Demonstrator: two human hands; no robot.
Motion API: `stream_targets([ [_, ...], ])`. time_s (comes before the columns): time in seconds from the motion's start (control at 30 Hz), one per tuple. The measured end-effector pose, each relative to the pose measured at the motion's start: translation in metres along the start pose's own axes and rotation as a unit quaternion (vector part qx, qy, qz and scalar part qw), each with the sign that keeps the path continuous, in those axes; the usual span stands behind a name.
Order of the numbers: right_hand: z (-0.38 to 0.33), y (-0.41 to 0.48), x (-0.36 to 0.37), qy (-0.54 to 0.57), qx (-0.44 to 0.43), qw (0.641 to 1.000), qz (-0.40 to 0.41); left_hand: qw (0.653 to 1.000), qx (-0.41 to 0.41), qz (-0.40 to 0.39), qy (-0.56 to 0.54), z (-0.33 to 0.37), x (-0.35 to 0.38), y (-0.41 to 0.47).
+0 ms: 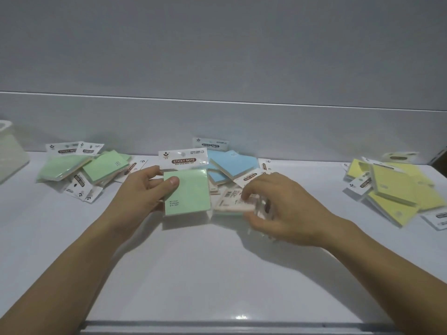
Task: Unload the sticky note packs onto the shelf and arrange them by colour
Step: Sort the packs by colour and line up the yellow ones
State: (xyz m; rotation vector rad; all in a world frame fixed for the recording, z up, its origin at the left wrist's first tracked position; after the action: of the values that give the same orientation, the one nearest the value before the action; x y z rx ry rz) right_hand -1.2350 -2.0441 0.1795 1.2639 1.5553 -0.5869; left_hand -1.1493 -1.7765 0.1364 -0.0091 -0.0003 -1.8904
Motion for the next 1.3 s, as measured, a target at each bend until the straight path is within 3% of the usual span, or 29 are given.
stream_targets([
  [0.13,0.008,0.005,-0.015,0.137,0.066,0.984,0.093,1.0,-0.003,0.019,-0.017,0.001,-0.005,0.001],
  [0.27,0.018,0.011,-0.022,0.259,0.116,0.951,0.119,0.999,-0.001,0.035,-0.02,0.004,-0.01,-0.001],
  [0.5,0.003,0.036,-0.017,0.44,0.176,0.878,0.062,0.996,0.011,0.091,-0.011,0.016,-0.035,-0.006],
  [0.63,-0.019,0.066,-0.003,0.46,0.188,0.866,0.05,0.993,0.018,0.115,0.001,0.017,-0.072,-0.017],
  [0.77,-0.043,0.11,0.027,0.484,0.212,0.849,0.022,0.982,-0.007,0.187,0.017,0.011,-0.136,-0.031],
  [0.93,-0.078,0.173,0.077,0.512,0.25,0.82,-0.05,0.961,-0.055,0.257,-0.087,0.02,-0.204,-0.02],
  [1.07,-0.098,0.213,0.113,0.528,0.28,0.8,-0.052,0.948,-0.069,0.289,-0.117,0.022,-0.225,-0.007],
  [1.2,-0.104,0.232,0.138,0.51,0.287,0.81,-0.03,0.938,-0.055,0.341,-0.009,0.015,-0.239,0.0],
  [1.23,-0.103,0.235,0.14,0.479,0.284,0.831,-0.017,0.931,-0.055,0.351,0.079,0.012,-0.246,0.003],
  [1.3,-0.101,0.24,0.138,0.358,0.262,0.896,0.005,0.875,-0.078,0.348,0.328,0.011,-0.257,0.007],
])
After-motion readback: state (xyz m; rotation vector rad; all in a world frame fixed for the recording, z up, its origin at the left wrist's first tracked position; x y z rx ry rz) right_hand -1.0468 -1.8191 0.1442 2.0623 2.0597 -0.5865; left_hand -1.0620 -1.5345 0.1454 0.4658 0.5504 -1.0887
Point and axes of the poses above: each hand's wrist, its own y-axis towards the middle knuckle, its own x-axis out of the palm, z = x × y, the point moved 4 cm from there along y, towards the middle knuckle, and after that the axes turned 1 degree about y, right-handed, at the moved point
